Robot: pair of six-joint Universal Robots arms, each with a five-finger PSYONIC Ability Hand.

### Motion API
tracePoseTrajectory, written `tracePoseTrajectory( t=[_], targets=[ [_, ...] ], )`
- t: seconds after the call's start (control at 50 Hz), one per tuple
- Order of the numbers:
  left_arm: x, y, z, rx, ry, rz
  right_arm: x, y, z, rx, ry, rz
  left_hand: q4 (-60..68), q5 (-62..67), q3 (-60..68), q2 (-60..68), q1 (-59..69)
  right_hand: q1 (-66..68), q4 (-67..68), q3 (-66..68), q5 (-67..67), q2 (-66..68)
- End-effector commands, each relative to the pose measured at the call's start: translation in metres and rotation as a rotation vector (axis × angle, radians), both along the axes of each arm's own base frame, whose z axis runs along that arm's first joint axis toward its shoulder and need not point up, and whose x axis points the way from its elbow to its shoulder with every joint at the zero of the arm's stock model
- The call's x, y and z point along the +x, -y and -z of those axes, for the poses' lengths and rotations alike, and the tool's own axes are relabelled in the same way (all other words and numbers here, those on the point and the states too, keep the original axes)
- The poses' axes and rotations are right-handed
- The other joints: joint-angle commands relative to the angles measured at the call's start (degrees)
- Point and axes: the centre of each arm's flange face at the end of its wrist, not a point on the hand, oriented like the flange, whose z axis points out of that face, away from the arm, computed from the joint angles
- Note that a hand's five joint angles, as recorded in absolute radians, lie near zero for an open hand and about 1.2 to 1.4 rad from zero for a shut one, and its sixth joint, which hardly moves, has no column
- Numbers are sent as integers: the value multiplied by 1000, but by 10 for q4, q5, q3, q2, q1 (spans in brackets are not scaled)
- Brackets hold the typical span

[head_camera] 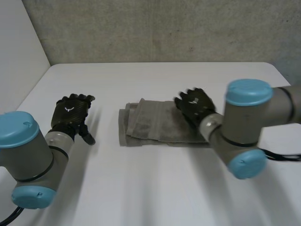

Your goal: Fold the towel.

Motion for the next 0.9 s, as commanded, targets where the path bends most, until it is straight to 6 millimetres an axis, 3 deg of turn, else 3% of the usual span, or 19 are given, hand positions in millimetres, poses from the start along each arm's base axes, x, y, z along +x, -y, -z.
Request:
tracePoseTrajectory(
  t=[0.02, 0.08, 0.12, 0.14, 0.18, 0.3, 0.36, 0.38, 0.4, 0.44, 0.46, 0.48, 0.56, 0.62, 0.66, 0.74, 0.78, 0.82, 0.9],
  targets=[
    [-2, -2, 3, 8, 4, 6, -43, -1, 30, 116, -19, 75, -55, -124, -37, -47, -47, 19, 7, 14, 19, 11],
    [-3, -4, 5, 15, 7, 13, -50, 3, 33, 118, -20, 96, -56, -126, -39, -49, -49, 170, 158, 165, 170, 161],
    [-3, -5, 5, 15, 7, 13, -55, 8, 34, 102, -39, 108, -55, -124, -37, -47, -47, 436, 424, 431, 436, 427],
    [-3, -5, 5, 15, 7, 13, -55, 8, 34, 102, -40, 108, -56, -126, -39, -49, -49, 438, 425, 432, 437, 429],
    [-3, -5, 5, 15, 7, 13, -54, 11, 32, 61, -81, 104, -56, -126, -39, -49, -49, 664, 651, 658, 663, 655],
    [-3, -5, 5, 15, 7, 13, -50, 25, 15, -47, -133, 117, -56, -126, -39, -49, -49, 666, 653, 661, 666, 657],
    [-3, -5, 5, 15, 5, 14, -35, 25, -2, -122, -140, 81, -56, -126, -39, -49, -49, 666, 653, 661, 666, 657],
    [-3, -5, 4, 14, 5, 14, -17, 16, -9, -159, -136, 27, -56, -126, -39, -49, -49, 666, 653, 661, 666, 657],
    [-3, -5, 4, 14, 5, 14, -17, 16, -9, -159, -136, 26, -56, -126, -39, -49, -49, 666, 653, 661, 666, 657],
    [-3, -5, 3, 8, 4, 14, 24, -7, -28, -241, -101, -86, -56, -126, -39, -49, -49, 666, 653, 661, 666, 657],
    [-3, -5, 3, 8, 4, 14, 24, -7, -28, -242, -101, -86, -56, -126, -39, -49, -49, 666, 653, 661, 666, 657],
    [-3, -5, 2, 7, 2, 14, 39, -14, -33, -273, -94, -135, -56, -126, -39, -49, -49, 666, 653, 661, 666, 657],
    [-3, -4, 0, -1, 0, 14, 79, -40, -15, -350, -166, -401, -56, -126, -39, -49, -49, 666, 653, 661, 666, 657],
    [-4, -3, -3, -9, -4, 14, 89, -51, -8, -389, -200, -507, -56, -126, -39, -49, -49, 666, 653, 661, 666, 657],
    [-4, -3, -5, -15, -6, 14, 106, -77, 5, -460, -258, -690, -56, -126, -39, -49, -49, 666, 653, 661, 666, 657],
    [-5, 0, -12, -37, -14, 14, 113, -86, 13, -500, -308, -745, -56, -126, -39, -49, -49, 666, 653, 661, 666, 657],
    [-5, 1, -15, -48, -19, 14, 115, -84, 13, -496, -314, -716, -56, -126, -39, -49, -49, 616, 604, 611, 616, 607],
    [-8, 4, -21, -66, -26, 18, 112, -74, 13, -442, -298, -610, -56, -126, -39, -49, -49, 42, 29, 37, 42, 33],
    [-13, 8, -29, -93, -37, 29, 106, -64, 0, -362, -209, -491, -56, -126, -39, -49, -49, -34, -47, -39, -34, -43]
  ],
)
